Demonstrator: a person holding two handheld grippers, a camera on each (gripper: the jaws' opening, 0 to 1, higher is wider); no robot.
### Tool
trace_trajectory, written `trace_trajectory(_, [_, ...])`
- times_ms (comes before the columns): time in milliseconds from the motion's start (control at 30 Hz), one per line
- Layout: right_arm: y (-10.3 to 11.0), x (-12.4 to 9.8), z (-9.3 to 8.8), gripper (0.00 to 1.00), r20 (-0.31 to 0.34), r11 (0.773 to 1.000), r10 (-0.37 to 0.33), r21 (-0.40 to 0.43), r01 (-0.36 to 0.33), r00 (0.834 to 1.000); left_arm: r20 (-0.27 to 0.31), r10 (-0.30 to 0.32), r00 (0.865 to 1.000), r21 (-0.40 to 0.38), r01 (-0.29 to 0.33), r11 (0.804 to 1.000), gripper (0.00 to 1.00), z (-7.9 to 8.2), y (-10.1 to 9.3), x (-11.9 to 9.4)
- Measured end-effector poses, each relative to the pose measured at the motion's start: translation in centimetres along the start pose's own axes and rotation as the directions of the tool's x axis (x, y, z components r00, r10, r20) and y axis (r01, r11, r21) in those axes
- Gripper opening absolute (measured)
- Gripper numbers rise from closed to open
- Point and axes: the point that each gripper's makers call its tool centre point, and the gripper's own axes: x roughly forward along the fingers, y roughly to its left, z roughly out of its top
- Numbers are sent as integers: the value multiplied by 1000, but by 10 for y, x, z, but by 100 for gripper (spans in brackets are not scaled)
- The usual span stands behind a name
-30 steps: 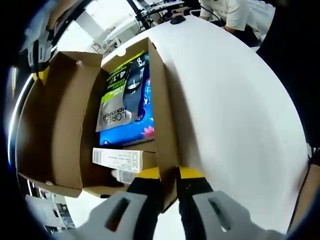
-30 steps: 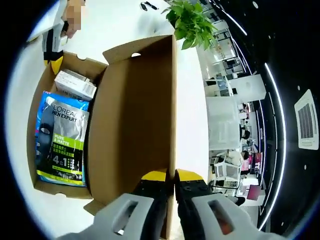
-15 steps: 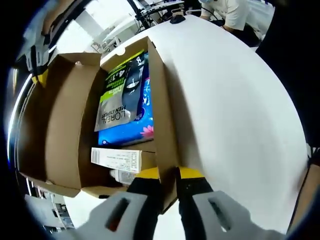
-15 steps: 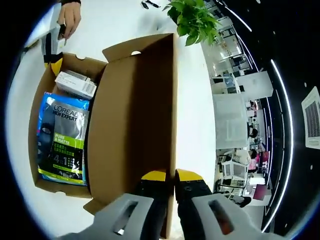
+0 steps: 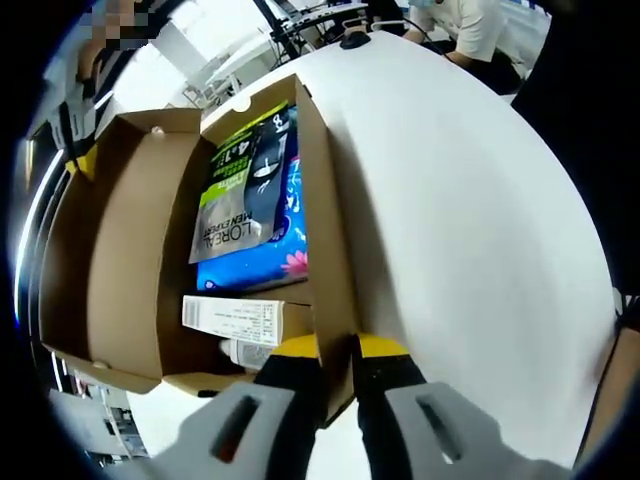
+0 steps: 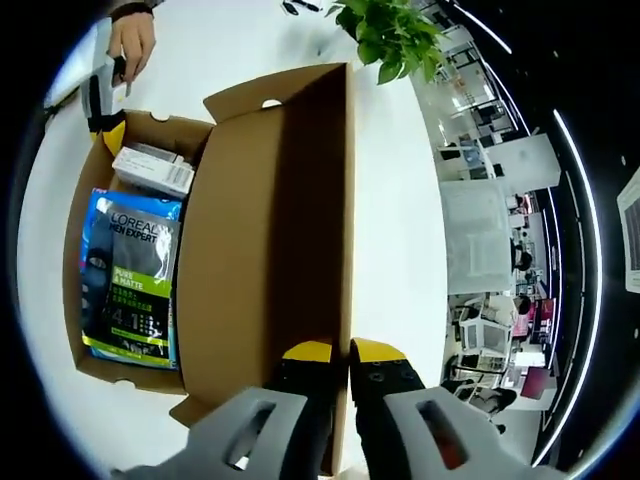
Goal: Operate the shoe box by opening the lid, removing the specified soft item, and placing it in the target area until the item is outside and the box remains undamaged.
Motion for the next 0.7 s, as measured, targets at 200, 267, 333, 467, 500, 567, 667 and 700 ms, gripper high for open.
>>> trace_trajectory(200, [0,2,-1,3,-20,999,30,-10,-30,999,11,-1,1000,-4,1,1000,10,1,-1,0])
trace_trajectory(267, [1,3,-1,3,-23,999,35,-18,-36,999,10,-1,1000,-3,1,1000,10,1,-2,-1])
trace_trajectory(333, [1,5,-1,4,-26,999,37,-19,-38,999,9,0,1000,-1,0,1000,10,1,-3,-1])
trace_trajectory(467, [1,9,-2,5,-29,999,45,-13,-46,999,9,-1,1000,-3,1,1000,10,1,-3,-1])
trace_trajectory(500, [1,10,-3,4,-30,999,46,-12,-47,998,8,-1,1000,-3,1,1000,10,1,-3,-1])
trace_trajectory(567, [0,12,-3,3,-30,998,53,-15,-54,998,9,0,1000,-3,0,1000,10,0,-2,-1])
trace_trajectory(667, [-1,15,-4,3,-30,998,62,-16,-63,998,12,-1,1000,-5,1,1000,10,0,-2,-1])
trace_trajectory(700, [-1,16,-4,3,-30,998,65,-13,-65,997,11,-1,1000,-5,1,1000,10,0,-2,-1])
